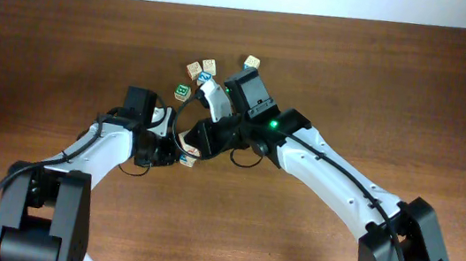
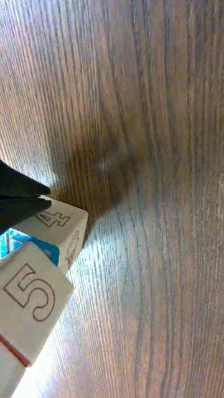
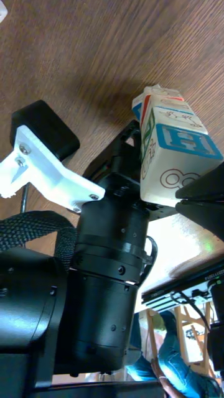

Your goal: Rotate 5 blocks

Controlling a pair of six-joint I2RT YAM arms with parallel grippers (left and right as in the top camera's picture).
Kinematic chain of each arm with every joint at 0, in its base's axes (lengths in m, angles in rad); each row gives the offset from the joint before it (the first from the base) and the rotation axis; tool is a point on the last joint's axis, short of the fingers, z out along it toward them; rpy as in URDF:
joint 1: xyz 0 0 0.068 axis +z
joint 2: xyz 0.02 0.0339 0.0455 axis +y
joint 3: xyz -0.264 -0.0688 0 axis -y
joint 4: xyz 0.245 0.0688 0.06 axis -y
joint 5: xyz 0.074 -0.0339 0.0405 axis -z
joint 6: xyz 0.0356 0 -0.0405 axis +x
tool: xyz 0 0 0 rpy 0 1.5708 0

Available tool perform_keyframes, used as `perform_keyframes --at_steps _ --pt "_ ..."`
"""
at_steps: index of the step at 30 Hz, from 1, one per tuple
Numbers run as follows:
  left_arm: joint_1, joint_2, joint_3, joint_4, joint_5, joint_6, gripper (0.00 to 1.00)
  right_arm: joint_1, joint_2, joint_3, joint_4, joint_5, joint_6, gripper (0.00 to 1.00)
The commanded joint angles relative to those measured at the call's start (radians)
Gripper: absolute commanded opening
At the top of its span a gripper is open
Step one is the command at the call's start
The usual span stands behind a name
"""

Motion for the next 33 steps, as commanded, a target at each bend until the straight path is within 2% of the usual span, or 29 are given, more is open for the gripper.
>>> perform_keyframes --at_steps 1,11,14,33 --pt "0.029 0.0 0.008 -0.021 0.052 -0.004 0.0 0.013 0.092 -0.045 -0.033 0.137 0.002 0.04" --pt "0.181 0.0 0.008 -0.031 0.019 0.002 0.0 0.013 0.092 -0.045 -0.023 0.137 0.002 0.05" --pt "0.181 0.0 0.008 -0.027 0.019 0.002 0.0 0.013 0.092 -0.029 -0.031 0.137 0.001 0.09" --pt "0.181 0.0 0.008 -0.027 0.019 0.002 0.0 0.013 0.085 0.114 -0.132 0.125 -0.025 0.1"
